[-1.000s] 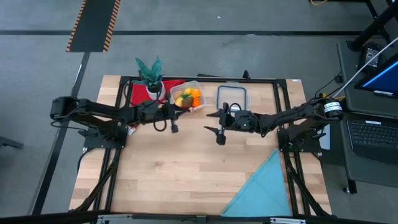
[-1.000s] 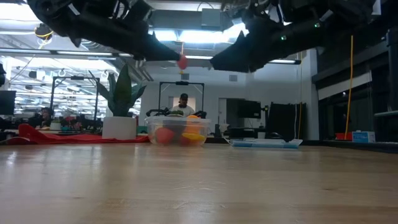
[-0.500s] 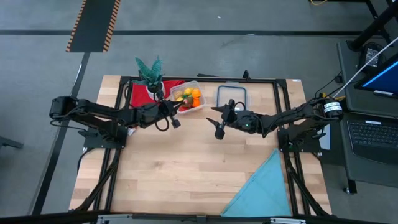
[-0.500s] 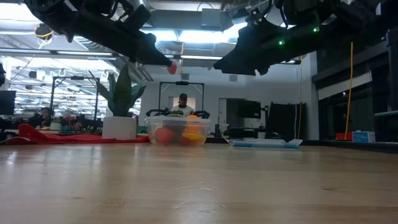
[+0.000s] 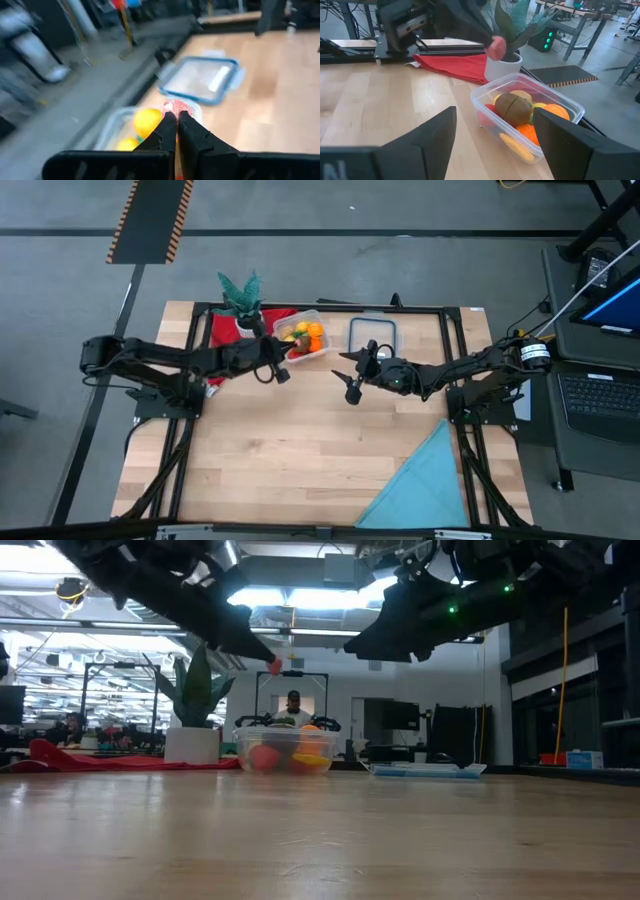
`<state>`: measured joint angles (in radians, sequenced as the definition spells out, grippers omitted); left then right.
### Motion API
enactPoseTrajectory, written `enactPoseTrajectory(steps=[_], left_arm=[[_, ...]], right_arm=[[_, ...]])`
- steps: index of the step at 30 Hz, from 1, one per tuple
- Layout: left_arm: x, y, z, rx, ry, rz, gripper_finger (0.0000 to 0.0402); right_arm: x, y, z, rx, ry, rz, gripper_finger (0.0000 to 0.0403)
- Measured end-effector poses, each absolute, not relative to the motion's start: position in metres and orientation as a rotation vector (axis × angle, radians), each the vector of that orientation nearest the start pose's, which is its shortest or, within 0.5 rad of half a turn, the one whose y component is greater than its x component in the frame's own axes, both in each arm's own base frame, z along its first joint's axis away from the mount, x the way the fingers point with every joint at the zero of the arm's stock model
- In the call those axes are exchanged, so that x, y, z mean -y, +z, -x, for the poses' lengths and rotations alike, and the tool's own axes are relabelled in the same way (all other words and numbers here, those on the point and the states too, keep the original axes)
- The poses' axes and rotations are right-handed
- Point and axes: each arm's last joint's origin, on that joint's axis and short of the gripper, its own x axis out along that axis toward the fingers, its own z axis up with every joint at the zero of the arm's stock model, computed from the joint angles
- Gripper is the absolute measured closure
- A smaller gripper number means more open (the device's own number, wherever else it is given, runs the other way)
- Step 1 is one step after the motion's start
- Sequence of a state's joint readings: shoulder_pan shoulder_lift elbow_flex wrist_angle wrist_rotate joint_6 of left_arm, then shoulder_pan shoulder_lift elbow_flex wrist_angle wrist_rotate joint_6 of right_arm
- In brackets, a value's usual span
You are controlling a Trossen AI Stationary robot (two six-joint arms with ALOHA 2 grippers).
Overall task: Pick and placing Produce into tupperware
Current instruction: Put the peach into the transparent bin
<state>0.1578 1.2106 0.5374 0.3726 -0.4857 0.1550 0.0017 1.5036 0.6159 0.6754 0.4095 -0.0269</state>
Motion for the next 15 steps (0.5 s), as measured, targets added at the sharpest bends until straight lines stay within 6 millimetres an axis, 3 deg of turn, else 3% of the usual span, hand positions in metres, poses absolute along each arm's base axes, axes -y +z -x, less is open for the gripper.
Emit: enactPoseTrajectory(steps=[9, 15], left_arm=[[-0.092, 0.238, -0.254, -0.488, 0.548, -0.07, 0.0401], [-0.119, 0.25, -0.269, -0.671, 0.545, -0.072, 0.0401]], right_arm=[[0.011, 0.193, -0.295, -0.235, -0.402, 0.074, 0.014], [0.011, 0.19, -0.294, -0.272, -0.401, 0.082, 0.014]])
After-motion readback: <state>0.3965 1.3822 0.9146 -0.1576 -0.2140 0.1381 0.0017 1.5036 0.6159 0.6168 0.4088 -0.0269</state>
